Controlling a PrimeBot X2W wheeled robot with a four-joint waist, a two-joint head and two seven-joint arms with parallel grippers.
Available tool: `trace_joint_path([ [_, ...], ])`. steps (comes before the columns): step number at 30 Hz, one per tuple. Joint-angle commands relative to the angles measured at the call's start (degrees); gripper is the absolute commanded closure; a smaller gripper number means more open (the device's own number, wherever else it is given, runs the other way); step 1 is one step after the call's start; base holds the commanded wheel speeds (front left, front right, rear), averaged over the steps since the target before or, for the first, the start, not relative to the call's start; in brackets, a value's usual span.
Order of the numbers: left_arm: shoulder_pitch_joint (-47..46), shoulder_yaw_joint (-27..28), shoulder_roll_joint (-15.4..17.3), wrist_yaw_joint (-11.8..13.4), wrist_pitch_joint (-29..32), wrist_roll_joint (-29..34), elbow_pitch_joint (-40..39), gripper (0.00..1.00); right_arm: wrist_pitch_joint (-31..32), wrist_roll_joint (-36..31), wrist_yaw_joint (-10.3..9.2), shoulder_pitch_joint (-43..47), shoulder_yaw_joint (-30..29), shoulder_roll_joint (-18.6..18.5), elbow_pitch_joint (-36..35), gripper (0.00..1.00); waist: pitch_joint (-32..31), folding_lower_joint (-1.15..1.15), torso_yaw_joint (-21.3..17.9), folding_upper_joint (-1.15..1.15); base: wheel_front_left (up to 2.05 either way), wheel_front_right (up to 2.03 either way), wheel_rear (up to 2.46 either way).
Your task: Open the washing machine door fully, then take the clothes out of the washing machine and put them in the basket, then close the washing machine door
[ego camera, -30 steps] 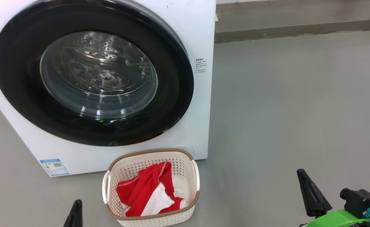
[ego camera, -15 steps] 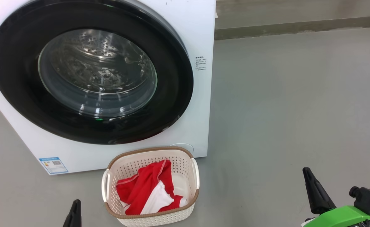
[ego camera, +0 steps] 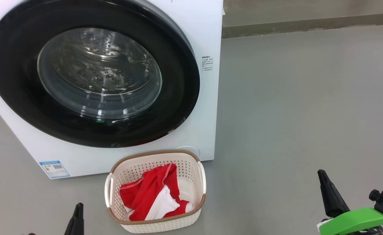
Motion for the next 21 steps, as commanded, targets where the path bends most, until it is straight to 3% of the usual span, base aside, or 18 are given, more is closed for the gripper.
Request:
trace_joint_path([
  [1, -3.0, 1.0, 0.6, 0.0, 0.4, -2.2, -1.1, 1.0, 0.5, 1.9, -0.02, -2.9, 0.0, -0.3, -1.3, 1.0, 0.1, 0.0, 0.0, 0.0, 0.0, 0.0, 0.0],
  [21, -4.5, 1.3, 0.4, 0.0, 3.5, -14.1, -0.8, 1.0, 3.7, 12.7, -0.03, -4.2, -1.4, 0.1, -1.1, 1.0, 0.9, -0.01, -0.1, 0.0, 0.0, 0.0, 0.0],
])
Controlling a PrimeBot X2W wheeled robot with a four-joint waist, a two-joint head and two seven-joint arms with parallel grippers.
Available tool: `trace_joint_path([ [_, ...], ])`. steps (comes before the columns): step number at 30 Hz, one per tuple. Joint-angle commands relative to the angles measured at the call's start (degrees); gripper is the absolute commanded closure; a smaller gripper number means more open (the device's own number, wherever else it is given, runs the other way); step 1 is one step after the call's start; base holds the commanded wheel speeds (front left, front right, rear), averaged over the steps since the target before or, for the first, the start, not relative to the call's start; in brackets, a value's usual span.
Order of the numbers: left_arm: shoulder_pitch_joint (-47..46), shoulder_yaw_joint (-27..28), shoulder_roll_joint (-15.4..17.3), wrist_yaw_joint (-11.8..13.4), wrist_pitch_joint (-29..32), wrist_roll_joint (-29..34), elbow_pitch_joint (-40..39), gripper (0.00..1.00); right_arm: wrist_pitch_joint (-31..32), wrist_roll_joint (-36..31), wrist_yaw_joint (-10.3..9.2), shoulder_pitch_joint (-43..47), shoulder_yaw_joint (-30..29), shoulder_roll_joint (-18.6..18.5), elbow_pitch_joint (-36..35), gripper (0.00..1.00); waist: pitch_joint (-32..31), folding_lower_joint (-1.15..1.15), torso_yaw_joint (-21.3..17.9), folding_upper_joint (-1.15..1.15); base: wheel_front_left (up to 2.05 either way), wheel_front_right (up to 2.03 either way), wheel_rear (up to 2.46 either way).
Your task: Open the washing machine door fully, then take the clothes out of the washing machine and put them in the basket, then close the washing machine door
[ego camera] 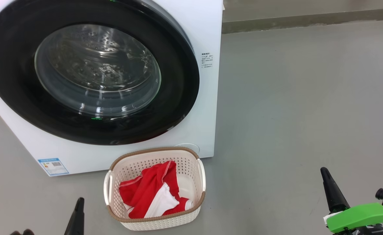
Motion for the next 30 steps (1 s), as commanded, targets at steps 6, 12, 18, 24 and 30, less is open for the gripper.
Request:
trace_joint_path([
  [6, -3.5, 1.3, 0.5, 0.0, 1.2, -4.7, -1.1, 1.0, 1.2, 4.7, -0.04, -3.5, 0.0, -0.5, -1.3, 1.0, 0.3, -0.01, 0.0, 0.0, 0.0, 0.0, 0.0],
  [12, -4.1, 1.4, 0.5, 0.0, 2.4, -9.1, -1.0, 1.0, 2.4, 8.7, -0.04, -4.0, -0.5, -0.3, -1.2, 1.0, 0.6, -0.01, -0.1, 0.0, 0.0, 0.0, 0.0],
  [18, -4.6, 1.5, 0.4, 0.0, 3.4, -12.8, -0.9, 1.0, 3.4, 12.1, -0.04, -4.4, -1.0, -0.2, -1.1, 1.0, 0.9, -0.01, -0.1, 0.0, 0.0, 0.0, 0.0],
  [24, -5.1, 1.6, 0.4, 0.0, 4.4, -16.6, -0.8, 1.0, 4.4, 15.5, -0.05, -4.8, -1.4, 0.0, -1.0, 1.0, 1.1, -0.01, -0.1, 0.0, 0.0, 0.0, 0.0],
  [30, -5.6, 1.7, 0.3, 0.0, 5.4, -20.4, -0.7, 1.0, 5.4, 18.9, -0.05, -5.2, -1.8, 0.1, -0.9, 1.0, 1.4, -0.01, -0.2, 0.0, 0.0, 0.0, 0.0],
])
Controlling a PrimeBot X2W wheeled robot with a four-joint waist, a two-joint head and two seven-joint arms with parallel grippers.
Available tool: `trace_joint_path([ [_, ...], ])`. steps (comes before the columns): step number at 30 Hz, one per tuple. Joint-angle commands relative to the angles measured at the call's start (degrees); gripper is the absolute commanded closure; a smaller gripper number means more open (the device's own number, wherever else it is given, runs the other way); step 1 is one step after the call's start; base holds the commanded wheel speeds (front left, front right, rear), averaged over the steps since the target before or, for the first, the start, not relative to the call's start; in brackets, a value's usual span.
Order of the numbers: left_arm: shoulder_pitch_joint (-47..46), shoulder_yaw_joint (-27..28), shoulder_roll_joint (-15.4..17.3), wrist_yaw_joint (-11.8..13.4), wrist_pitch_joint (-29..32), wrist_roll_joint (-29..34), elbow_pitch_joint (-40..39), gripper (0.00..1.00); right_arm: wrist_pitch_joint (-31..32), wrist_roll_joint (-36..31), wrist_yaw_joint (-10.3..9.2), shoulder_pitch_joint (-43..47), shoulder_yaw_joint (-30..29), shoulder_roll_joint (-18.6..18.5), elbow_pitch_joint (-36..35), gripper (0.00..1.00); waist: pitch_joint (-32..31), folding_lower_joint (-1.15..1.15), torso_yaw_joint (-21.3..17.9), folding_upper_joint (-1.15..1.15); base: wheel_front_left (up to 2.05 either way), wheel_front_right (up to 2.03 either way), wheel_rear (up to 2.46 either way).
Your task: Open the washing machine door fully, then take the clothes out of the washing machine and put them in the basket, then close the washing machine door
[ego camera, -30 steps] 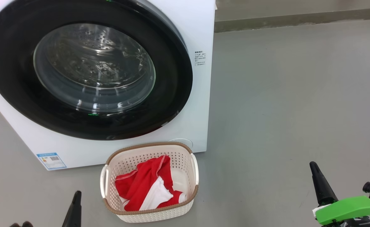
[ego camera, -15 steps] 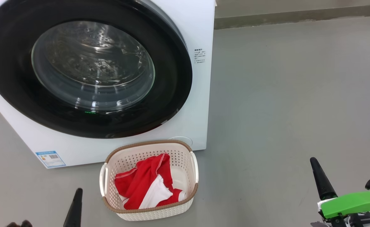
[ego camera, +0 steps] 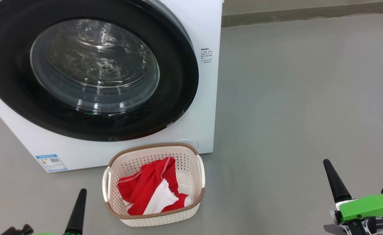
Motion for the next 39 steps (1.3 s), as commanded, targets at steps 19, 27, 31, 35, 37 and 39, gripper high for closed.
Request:
trace_joint_path([
  [19, -4.1, 1.9, 0.2, 0.0, 3.4, -12.6, -1.0, 1.0, 3.4, 11.5, -0.05, -3.9, -0.9, 0.1, -1.1, 1.0, 0.8, 0.0, -0.1, 0.0, 0.0, 0.0, 0.0],
  [27, -4.7, 2.0, 0.2, 0.0, 4.7, -17.6, -0.9, 1.0, 4.7, 16.1, -0.05, -4.4, -1.5, 0.3, -1.0, 1.0, 1.2, 0.0, -0.1, 0.0, 0.0, 0.0, 0.0],
  [31, -4.8, 2.0, 0.2, 0.0, 4.9, -18.2, -0.9, 1.0, 4.9, 16.6, -0.05, -4.5, -1.6, 0.3, -1.0, 1.0, 1.2, 0.0, -0.2, 0.0, 0.0, 0.0, 0.0],
  [35, -4.8, 2.0, 0.2, 0.0, 4.9, -18.2, -0.9, 1.0, 4.9, 16.6, -0.05, -4.5, -1.6, 0.3, -1.0, 1.0, 1.2, 0.0, -0.2, 0.0, 0.0, 0.0, 0.0],
  [37, -4.8, 2.0, 0.2, 0.0, 4.9, -18.2, -0.9, 1.0, 4.9, 16.6, -0.05, -4.5, -1.6, 0.3, -1.0, 1.0, 1.2, 0.0, -0.2, 0.0, 0.0, 0.0, 0.0],
  [39, -4.8, 2.0, 0.2, 0.0, 4.9, -18.2, -0.9, 1.0, 4.9, 16.6, -0.05, -4.5, -1.6, 0.3, -1.0, 1.0, 1.2, 0.0, -0.2, 0.0, 0.0, 0.0, 0.0],
])
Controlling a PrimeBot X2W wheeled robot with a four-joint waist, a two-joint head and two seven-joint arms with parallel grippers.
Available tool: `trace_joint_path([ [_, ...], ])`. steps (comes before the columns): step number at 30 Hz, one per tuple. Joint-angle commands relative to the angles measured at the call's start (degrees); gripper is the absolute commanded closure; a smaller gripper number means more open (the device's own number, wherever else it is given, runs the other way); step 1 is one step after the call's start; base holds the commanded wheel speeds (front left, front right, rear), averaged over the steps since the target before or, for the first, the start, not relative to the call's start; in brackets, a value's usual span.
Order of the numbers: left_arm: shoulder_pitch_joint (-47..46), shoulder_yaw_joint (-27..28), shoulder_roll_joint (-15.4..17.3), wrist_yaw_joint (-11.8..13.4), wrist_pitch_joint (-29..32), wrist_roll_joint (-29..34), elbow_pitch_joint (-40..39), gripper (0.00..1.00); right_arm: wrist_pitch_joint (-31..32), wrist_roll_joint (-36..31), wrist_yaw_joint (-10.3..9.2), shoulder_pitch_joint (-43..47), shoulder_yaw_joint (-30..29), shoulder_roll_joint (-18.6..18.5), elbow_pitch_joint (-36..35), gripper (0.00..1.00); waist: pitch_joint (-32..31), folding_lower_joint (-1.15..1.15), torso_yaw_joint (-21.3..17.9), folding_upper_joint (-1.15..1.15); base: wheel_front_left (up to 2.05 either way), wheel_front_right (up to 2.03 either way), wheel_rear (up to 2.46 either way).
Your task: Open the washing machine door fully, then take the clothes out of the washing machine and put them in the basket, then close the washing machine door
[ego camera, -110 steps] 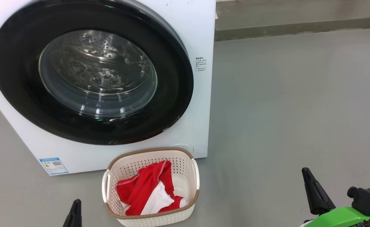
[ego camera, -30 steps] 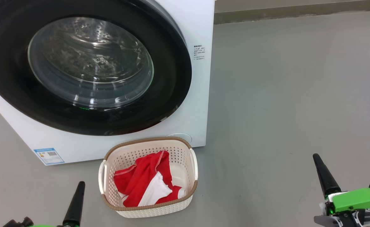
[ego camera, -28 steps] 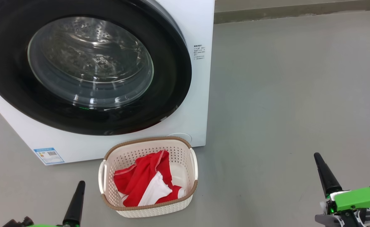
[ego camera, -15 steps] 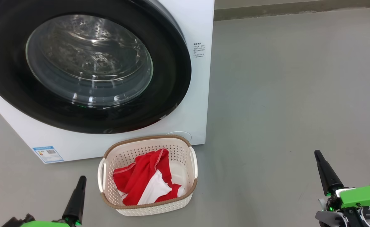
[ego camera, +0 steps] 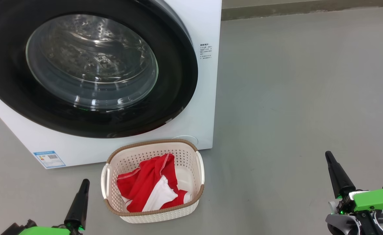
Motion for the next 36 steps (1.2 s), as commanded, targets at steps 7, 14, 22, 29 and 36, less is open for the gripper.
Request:
trace_joint_path([
  [7, -2.3, 1.9, 0.5, 0.0, 0.4, -0.4, -1.2, 1.0, 0.4, 0.2, -0.04, -2.3, 0.7, -0.5, -1.4, 1.0, 0.0, 0.0, 0.0, 0.0, 0.0, 0.0, 0.0],
  [14, -2.3, 1.9, 0.5, 0.0, 0.4, -0.4, -1.2, 1.0, 0.4, 0.2, -0.04, -2.3, 0.7, -0.5, -1.4, 1.0, 0.0, 0.0, 0.0, 0.0, 0.0, 0.0, 0.0],
  [22, -2.3, 1.9, 0.5, 0.0, 0.4, -0.4, -1.2, 1.0, 0.4, 0.2, -0.04, -2.3, 0.7, -0.5, -1.4, 1.0, 0.0, 0.0, 0.0, 0.0, 0.0, 0.0, 0.0],
  [29, -2.3, 1.9, 0.5, 0.0, 0.4, -0.4, -1.2, 1.0, 0.4, 0.2, -0.04, -2.3, 0.7, -0.5, -1.4, 1.0, 0.0, 0.0, 0.0, 0.0, 0.0, 0.0, 0.0],
  [36, -2.3, 1.9, 0.5, 0.0, 0.4, -0.4, -1.2, 1.0, 0.4, 0.2, -0.04, -2.3, 0.7, -0.5, -1.4, 1.0, 0.0, 0.0, 0.0, 0.0, 0.0, 0.0, 0.0],
])
